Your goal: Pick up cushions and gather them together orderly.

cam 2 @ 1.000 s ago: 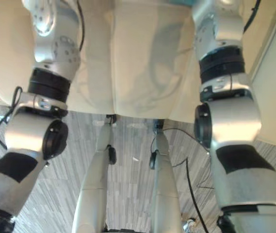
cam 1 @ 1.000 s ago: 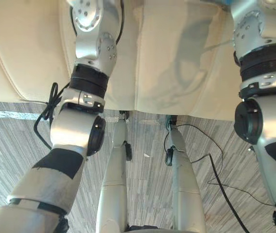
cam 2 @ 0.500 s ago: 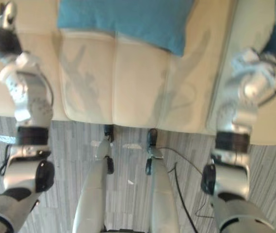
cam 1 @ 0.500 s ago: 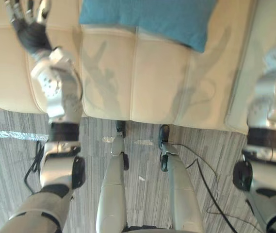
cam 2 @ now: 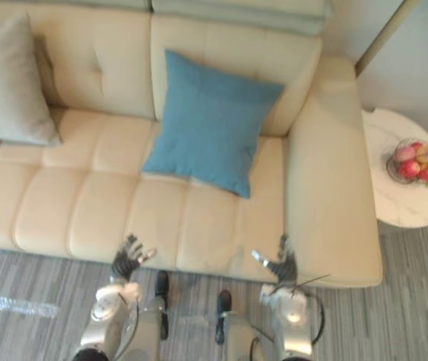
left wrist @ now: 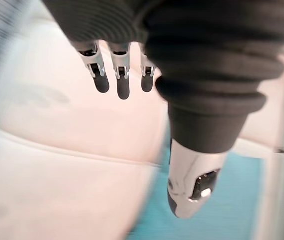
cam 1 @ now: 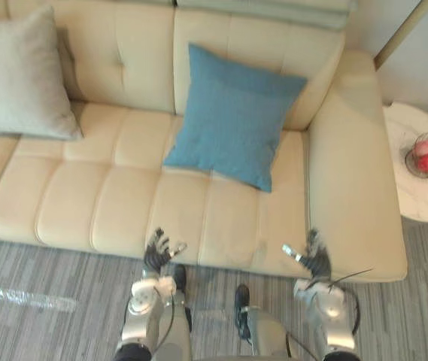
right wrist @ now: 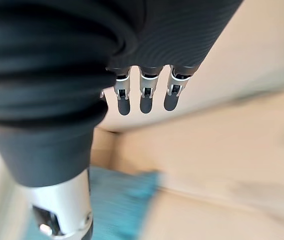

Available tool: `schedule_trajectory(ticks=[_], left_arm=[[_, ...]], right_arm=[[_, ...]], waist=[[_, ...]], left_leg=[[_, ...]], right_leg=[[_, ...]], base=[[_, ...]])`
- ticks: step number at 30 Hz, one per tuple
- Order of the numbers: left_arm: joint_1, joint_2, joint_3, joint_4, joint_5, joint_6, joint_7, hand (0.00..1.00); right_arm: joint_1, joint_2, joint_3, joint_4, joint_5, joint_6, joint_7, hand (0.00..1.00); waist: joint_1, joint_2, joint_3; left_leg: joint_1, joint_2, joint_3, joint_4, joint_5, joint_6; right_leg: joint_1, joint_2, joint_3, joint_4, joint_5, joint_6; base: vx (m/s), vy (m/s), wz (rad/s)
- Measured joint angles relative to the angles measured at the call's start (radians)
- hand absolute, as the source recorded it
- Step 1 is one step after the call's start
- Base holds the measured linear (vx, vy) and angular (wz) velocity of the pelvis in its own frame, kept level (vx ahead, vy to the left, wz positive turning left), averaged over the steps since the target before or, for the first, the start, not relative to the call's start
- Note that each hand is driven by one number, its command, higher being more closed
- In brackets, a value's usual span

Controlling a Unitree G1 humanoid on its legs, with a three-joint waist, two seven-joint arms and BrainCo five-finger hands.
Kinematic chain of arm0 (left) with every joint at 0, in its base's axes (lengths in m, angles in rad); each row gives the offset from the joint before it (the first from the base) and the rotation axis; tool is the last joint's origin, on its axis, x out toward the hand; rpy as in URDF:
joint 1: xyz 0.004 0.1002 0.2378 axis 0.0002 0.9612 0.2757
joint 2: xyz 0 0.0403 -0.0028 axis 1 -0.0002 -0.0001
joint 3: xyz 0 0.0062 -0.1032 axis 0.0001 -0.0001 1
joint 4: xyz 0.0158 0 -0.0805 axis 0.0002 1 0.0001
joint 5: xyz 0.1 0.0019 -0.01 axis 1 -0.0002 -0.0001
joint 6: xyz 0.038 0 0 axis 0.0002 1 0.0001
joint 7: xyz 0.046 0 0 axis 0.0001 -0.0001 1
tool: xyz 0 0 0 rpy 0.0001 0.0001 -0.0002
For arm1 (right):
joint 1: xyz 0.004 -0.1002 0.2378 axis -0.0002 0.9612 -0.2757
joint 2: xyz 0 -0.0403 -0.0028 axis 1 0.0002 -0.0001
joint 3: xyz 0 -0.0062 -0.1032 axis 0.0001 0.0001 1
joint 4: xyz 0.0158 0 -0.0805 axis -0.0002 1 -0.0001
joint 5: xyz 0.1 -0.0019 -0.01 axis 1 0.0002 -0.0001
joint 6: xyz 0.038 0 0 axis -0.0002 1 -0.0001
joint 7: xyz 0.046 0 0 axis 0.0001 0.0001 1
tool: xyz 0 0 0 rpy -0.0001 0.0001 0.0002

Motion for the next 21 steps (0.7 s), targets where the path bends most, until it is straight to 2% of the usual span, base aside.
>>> schedule_trajectory(ticks=[2,5,11,21], left_arm=[[0.001,-0.013,0.019,0.115,0.054,0.02,0.003,0.0],[0.006,-0.018,0.07,0.208,0.115,0.036,0.008,0.0],[0.011,-0.025,0.167,0.311,0.206,0.061,0.01,0.0],[0.009,-0.018,0.202,0.368,0.258,0.067,0.01,0.0]], right_arm=[[0.008,0.024,-0.035,0.145,0.003,0.019,0.001,0.0],[0.018,0.029,-0.079,0.256,0.003,0.035,-0.001,0.0],[0.023,0.028,-0.165,0.34,0.042,0.042,0.001,0.0],[-0.016,0.012,-0.245,0.451,0.042,0.064,0.008,0.0]], waist=[[0.0,0.01,-0.031],[0.0,0.015,-0.061],[-0.003,0.018,-0.103],[-0.009,0.017,-0.111]], left_leg=[[0.058,-0.006,0.006,-0.032,-0.001,-0.001],[0.11,-0.007,0.022,-0.058,-0.002,-0.002],[0.193,-0.011,0.03,-0.112,-0.004,-0.006],[0.25,-0.035,0.021,-0.112,-0.025,-0.005]], right_leg=[[0.055,-0.002,-0.001,-0.029,0.0,0.0],[0.101,-0.003,0.002,-0.055,0.001,0.002],[0.175,-0.002,0.005,-0.104,0.007,0.015],[0.26,-0.016,0.011,-0.153,0.008,0.016]], base=[[0.05,0.025,-0.03],[0.07,0.012,-0.1],[0.1,-0.004,-0.04],[0.1,0.0,0.01]])
